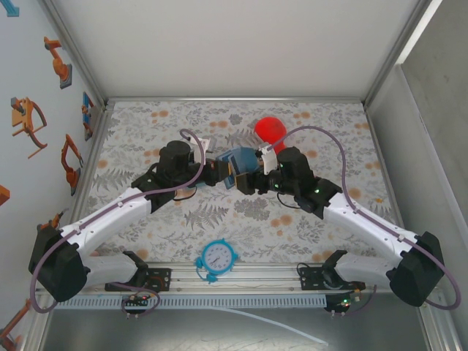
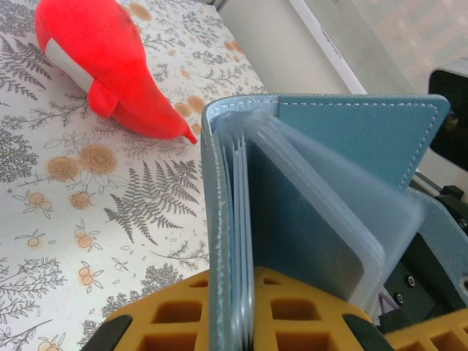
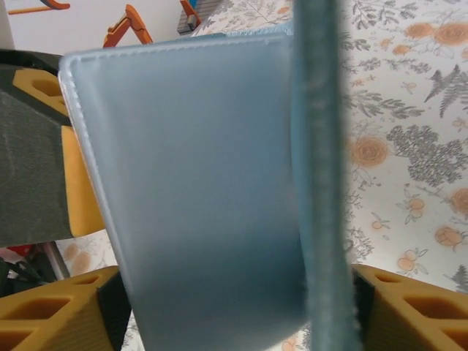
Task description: Take the credit cards out of the card holder
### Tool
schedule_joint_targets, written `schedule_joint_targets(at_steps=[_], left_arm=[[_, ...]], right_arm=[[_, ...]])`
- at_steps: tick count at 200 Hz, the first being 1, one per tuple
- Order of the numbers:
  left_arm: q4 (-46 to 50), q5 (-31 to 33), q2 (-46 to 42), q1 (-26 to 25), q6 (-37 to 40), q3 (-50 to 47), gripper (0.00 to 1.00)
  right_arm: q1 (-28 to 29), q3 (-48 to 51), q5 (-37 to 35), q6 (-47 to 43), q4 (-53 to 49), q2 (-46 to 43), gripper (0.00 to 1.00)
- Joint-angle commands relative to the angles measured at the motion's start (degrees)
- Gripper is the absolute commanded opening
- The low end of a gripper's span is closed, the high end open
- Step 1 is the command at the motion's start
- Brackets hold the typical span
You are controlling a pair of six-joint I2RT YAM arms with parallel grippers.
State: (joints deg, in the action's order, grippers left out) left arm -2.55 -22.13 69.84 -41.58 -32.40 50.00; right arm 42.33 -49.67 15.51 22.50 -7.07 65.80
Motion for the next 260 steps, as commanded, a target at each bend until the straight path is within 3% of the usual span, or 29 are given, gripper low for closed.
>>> schedule_joint_targets(at_steps=[1, 66, 99, 137, 218, 243, 260], left_arm=[[-1.88, -2.4, -0.97, -0.05, -0.13, 0.12, 0.0], [-3.84, -3.74, -1.12, 0.48, -0.19, -1.07, 0.0], [-6.28, -5.7, -1.11, 1.14, -1.35, -1.95, 0.0], [-9.42, -7.78, -1.81, 1.87, -2.79, -3.23, 0.0], [-11.94, -11.71, -4.38, 2.23, -2.7, -4.03, 0.0], [-12.18, -12.82, -4.92, 2.29, -2.42, -4.12, 0.0], [-11.91, -12.83, -4.98, 2.3, -2.57, -4.12, 0.0]], right_arm=[[0.3, -1.84, -3.24, -0.13, 0.11, -0.3, 0.7], [0.3, -0.12, -1.6, 1.01, 3.26, -2.37, 0.67], [0.28, 0.95, -0.01, 1.23, 4.93, -3.91, 0.77], [0.21, 2.02, -0.86, 1.71, 5.66, -5.91, 0.76], [-0.57, 2.83, -5.31, 2.61, 5.36, -5.87, 0.56], [-1.1, 3.13, -4.97, 3.4, 6.49, -5.66, 0.44], [-1.36, 3.35, -5.11, 3.85, 7.07, -5.86, 0.28]])
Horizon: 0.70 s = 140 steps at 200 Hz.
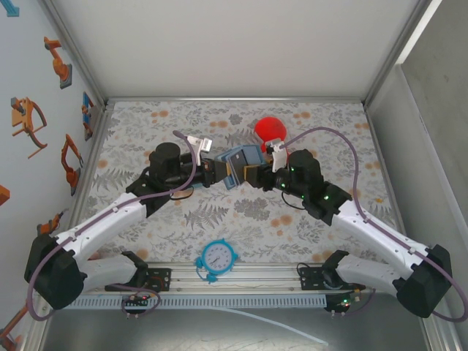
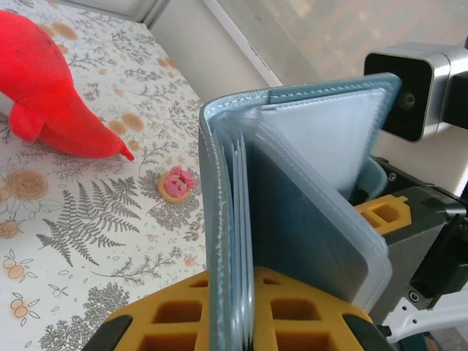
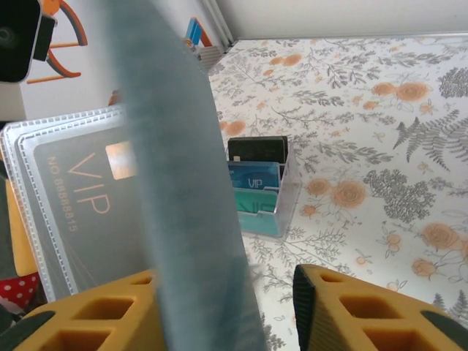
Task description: Take the credit cards out of the card holder
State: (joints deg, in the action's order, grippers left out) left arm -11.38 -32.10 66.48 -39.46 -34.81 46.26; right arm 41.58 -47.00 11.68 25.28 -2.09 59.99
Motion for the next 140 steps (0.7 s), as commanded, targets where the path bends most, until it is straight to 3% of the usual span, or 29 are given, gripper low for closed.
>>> schedule_joint_targets(at_steps=[1, 18, 49, 64, 108, 140], left_arm=[[-3.06, -2.87, -1.62, 0.18, -0.21, -0.38, 0.0], [-2.77, -2.94, -1.66, 0.33, -0.6, -0.29, 0.02], [-2.69, -3.06, -1.43, 0.58, -1.36, -0.38, 0.2], [-2.77, -3.41, -1.31, 0.68, -1.64, -0.38, 0.29], [-4.03, -5.0, -1.41, 0.9, -3.24, -1.21, 0.59], [-7.35, -7.43, -0.64, 0.88, -5.12, -1.79, 0.73]], right_arm=[[-0.62, 0.73, -1.34, 1.08, 2.09, -0.04, 0.27], [-0.8, 0.94, -1.99, 1.68, 2.39, -0.3, 0.15], [-0.97, 1.46, -2.1, 2.97, 3.16, -0.75, 0.08], [-0.98, 1.73, -2.56, 3.52, 3.4, -1.15, 0.0], [-1.11, 3.35, -5.84, 5.9, 3.72, -3.5, 0.0], [-1.2, 4.51, -5.91, 7.36, 4.93, -4.74, 0.0]])
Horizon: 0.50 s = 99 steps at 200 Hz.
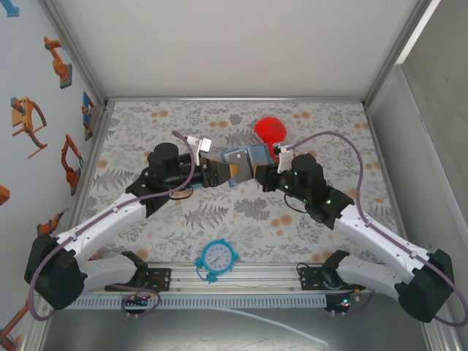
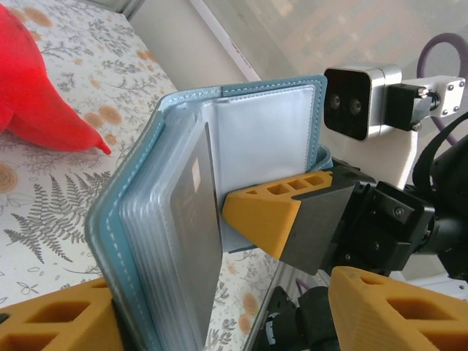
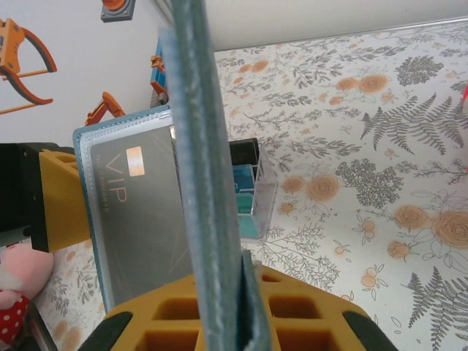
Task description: Take the credit cards out of the card holder
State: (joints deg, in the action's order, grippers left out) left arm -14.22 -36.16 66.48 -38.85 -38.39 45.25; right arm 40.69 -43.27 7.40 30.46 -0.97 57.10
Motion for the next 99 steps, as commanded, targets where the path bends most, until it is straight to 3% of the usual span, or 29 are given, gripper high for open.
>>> schedule_joint_targets(at_steps=[1, 53, 99], left_arm=[[-4.55, -3.42, -0.56, 0.27, -1.57, -0.78, 0.73], [-6.26, -2.76, 2.87, 0.33, -3.0, -0.08, 0.7], [-4.73, 0.18, 4.96, 0.37, -2.01, 0.89, 0.54]], right_arm=[[-0.32, 0.79, -1.61, 2.3, 3.84, -1.84, 0.0], [-0.34, 0.9, 2.58, 5.15, 7.26, -0.85, 0.0], [-0.28, 1.15, 4.82, 6.61, 8.44, 0.48, 0.0]])
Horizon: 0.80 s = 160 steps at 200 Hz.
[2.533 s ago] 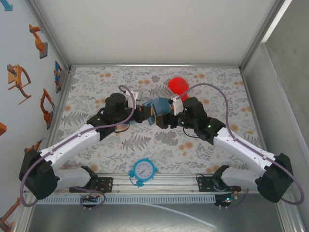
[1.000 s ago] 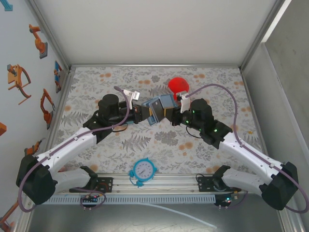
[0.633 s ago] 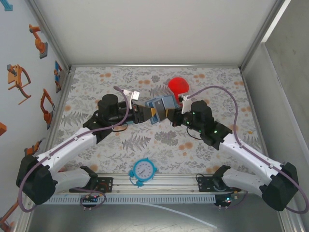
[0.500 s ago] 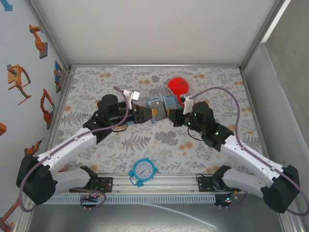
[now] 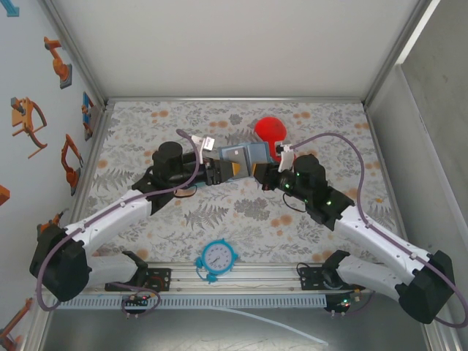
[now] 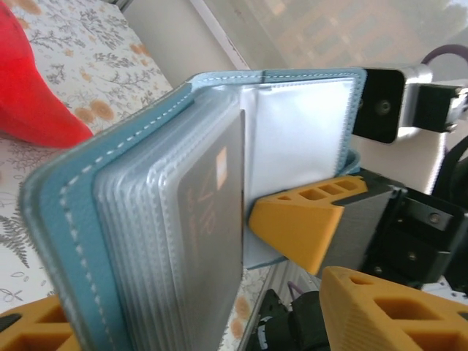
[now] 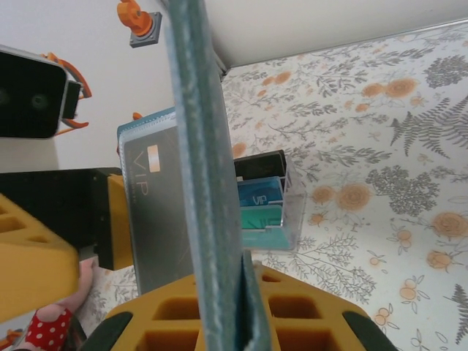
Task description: Take the credit cards out of the card holder
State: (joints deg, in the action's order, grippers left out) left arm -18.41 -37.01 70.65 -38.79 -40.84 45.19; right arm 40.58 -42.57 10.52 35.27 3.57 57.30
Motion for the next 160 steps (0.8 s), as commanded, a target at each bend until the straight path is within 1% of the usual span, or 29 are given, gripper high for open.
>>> schedule_joint_targets(at_steps=[1, 14, 47, 65, 74, 84, 94, 118, 146, 160], left_arm=[[-0.47, 1.05, 0.75, 0.3, 0.47, 0.96, 0.53], [0.08, 1.72, 0.93, 0.32, 1.0, 0.87, 0.46], [3.16, 4.04, 0.65, 0.54, 2.56, 0.69, 0.17], [3.03, 4.54, 0.27, 0.91, 2.85, -0.19, 0.06], [2.96, 4.49, 0.02, 1.14, 2.98, -0.38, 0.0], [3.31, 4.39, -0.17, 1.3, 3.32, -0.54, 0.0], [3.45, 4.28, -0.36, 1.39, 3.89, -0.6, 0.0], [3.86, 3.37, -1.03, 1.46, 5.2, -0.64, 0.0], [6.94, 3.79, -2.2, 1.67, 7.45, -0.37, 0.0], [7.75, 3.77, -2.66, 1.66, 8.32, -0.43, 0.0]], right_arm=[[-0.2, 0.46, 1.69, 1.77, 3.9, 0.28, 0.0], [-0.19, 0.64, 1.78, 1.82, 3.9, 0.36, 0.0], [-0.24, 0.81, 0.87, 1.53, 2.99, -0.28, 0.0], [-0.23, 0.82, -0.16, 1.18, 2.0, -0.59, 0.0], [-0.32, 0.75, -0.77, 1.0, 1.42, -0.63, 0.09], [-0.32, 0.73, -1.34, 0.86, 0.73, -0.56, 0.16], [-0.41, 0.65, -1.82, 0.57, 0.19, -0.56, 0.21], [-0.41, 0.29, -3.38, 0.07, -1.5, -0.68, 0.27], [-0.58, 0.16, -6.8, -0.58, -3.98, -1.74, 0.36], [-0.85, 0.12, -8.98, -0.55, -5.61, -2.36, 0.38]])
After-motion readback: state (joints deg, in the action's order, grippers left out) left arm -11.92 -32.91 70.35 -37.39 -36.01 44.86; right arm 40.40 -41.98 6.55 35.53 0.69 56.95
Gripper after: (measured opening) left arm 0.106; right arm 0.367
